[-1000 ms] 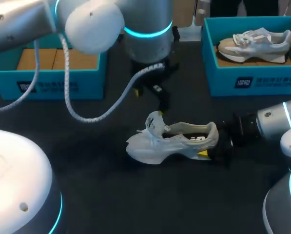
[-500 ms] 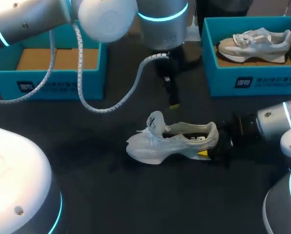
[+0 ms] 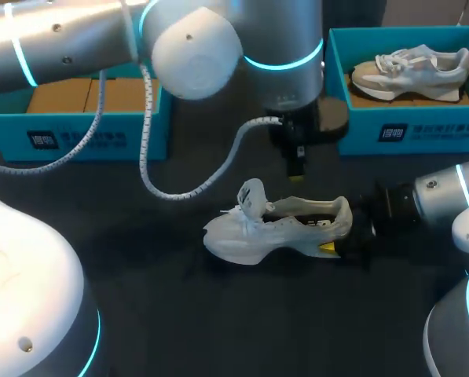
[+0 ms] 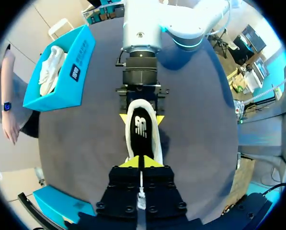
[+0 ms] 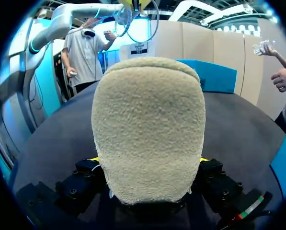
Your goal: Take the shoe out of the shoebox, open the shoe tongue, remove and reinsert the insole, then place the shoe into the shoebox
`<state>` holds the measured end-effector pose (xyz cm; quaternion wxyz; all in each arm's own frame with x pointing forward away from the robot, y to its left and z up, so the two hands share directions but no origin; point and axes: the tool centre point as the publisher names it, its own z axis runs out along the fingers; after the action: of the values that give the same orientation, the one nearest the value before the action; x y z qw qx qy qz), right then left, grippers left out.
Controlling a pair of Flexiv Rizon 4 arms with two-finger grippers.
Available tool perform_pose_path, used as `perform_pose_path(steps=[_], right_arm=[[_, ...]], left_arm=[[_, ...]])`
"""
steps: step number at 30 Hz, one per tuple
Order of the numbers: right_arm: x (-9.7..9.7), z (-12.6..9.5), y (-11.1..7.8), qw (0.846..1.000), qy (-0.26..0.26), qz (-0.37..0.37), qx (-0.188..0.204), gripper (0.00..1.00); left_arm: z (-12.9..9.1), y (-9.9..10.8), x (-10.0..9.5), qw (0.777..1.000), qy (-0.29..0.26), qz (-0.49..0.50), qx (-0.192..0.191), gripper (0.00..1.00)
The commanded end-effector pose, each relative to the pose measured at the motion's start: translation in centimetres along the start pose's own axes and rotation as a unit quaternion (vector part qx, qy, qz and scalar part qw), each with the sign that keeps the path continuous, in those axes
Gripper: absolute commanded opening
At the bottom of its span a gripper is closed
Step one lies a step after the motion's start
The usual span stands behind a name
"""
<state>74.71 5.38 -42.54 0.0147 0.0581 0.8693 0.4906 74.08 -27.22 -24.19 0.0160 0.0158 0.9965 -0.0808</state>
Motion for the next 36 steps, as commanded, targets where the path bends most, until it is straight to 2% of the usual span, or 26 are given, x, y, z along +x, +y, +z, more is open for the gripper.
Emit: perform_pose_path(steps=[1, 29, 35, 36], right_arm=[[-0.1, 0.3, -0.1, 1.000, -0.001, 0.000, 0.001, 0.00], [-0.1, 0.3, -0.1, 1.000, -0.001, 0.000, 0.001, 0.00], [-0.1, 0.3, -0.1, 1.000, -0.001, 0.000, 0.001, 0.00], [-0.1, 0.3, -0.1, 1.000, -0.001, 0.000, 0.001, 0.00]], left_arm=[[1.0, -1.2, -0.6, 1.000, 0.006, 0.000, -0.008, 0.00], [1.0, -1.2, -0.6, 1.000, 0.006, 0.000, -0.008, 0.00], [3.5, -1.3, -0.9, 0.999, 0.026, 0.040, 0.014, 0.00], [4.0, -1.3, -1.0, 0.999, 0.027, 0.046, 0.005, 0.00]])
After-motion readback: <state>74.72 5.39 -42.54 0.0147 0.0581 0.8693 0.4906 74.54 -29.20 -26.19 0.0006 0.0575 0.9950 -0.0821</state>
